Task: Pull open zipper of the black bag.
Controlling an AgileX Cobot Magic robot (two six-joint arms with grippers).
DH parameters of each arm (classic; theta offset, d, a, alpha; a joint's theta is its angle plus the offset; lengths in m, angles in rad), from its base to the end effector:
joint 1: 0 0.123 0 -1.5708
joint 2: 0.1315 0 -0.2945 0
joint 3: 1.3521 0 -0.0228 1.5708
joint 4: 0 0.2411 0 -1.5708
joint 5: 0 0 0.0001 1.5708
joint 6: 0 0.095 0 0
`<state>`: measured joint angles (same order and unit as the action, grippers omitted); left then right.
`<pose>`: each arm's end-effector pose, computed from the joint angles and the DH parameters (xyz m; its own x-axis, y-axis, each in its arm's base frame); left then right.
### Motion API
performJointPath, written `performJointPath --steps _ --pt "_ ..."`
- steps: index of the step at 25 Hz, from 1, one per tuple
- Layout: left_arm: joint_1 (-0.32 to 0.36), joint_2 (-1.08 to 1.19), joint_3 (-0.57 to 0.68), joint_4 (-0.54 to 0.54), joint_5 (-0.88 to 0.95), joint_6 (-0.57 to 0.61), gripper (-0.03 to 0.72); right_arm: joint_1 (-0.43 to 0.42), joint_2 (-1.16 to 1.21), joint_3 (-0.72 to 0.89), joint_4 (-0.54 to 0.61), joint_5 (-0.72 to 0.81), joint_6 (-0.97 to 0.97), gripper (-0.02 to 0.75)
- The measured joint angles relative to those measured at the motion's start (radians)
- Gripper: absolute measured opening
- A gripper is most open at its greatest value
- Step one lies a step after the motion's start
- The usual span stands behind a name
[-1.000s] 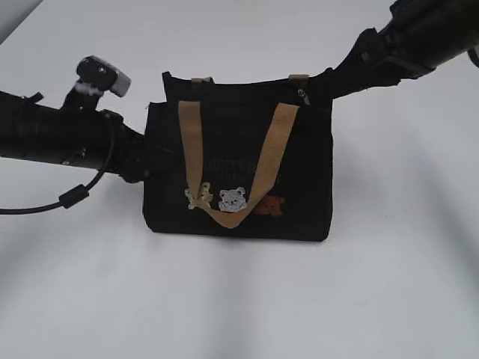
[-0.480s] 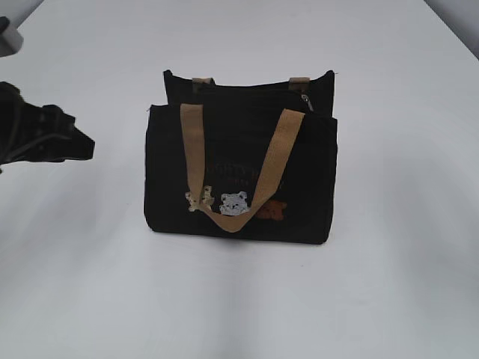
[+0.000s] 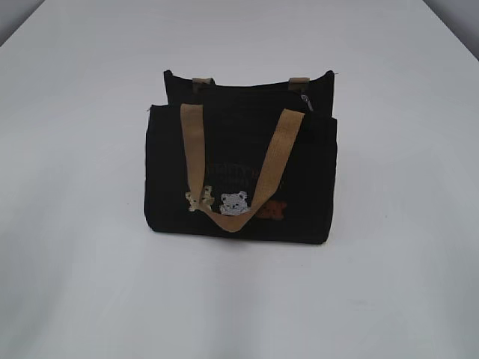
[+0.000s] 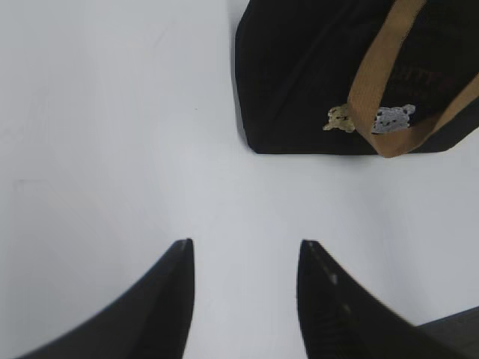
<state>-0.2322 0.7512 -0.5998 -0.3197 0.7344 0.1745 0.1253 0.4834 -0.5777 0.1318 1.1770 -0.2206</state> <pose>0.1136 -0.0474 0.2929 -0.7026 0.0994 -0.7046 0.3258 0.9253 -0.1943 0.0421 0.0169 0.2798 -0.7868 -0.2681 -0.5560 -0.3275 0.9448 0.0078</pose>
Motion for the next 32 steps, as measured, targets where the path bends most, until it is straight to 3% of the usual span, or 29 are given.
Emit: performJointPath --steps 10,22,32 --pt "0.0 -0.463 0.04 0.237 0.244 -0.074 0.305 0.0 -0.367 0.087 0.0 -0.063 -0.002 0.41" --pt "0.0 -0.744 0.071 0.237 0.317 -0.077 0.298 0.0 -0.49 0.09 0.0 -0.071 -0.003 0.41" --pt "0.0 -0.76 0.071 0.238 0.326 -0.077 0.293 0.0 -0.49 0.09 0.001 -0.071 -0.003 0.41"
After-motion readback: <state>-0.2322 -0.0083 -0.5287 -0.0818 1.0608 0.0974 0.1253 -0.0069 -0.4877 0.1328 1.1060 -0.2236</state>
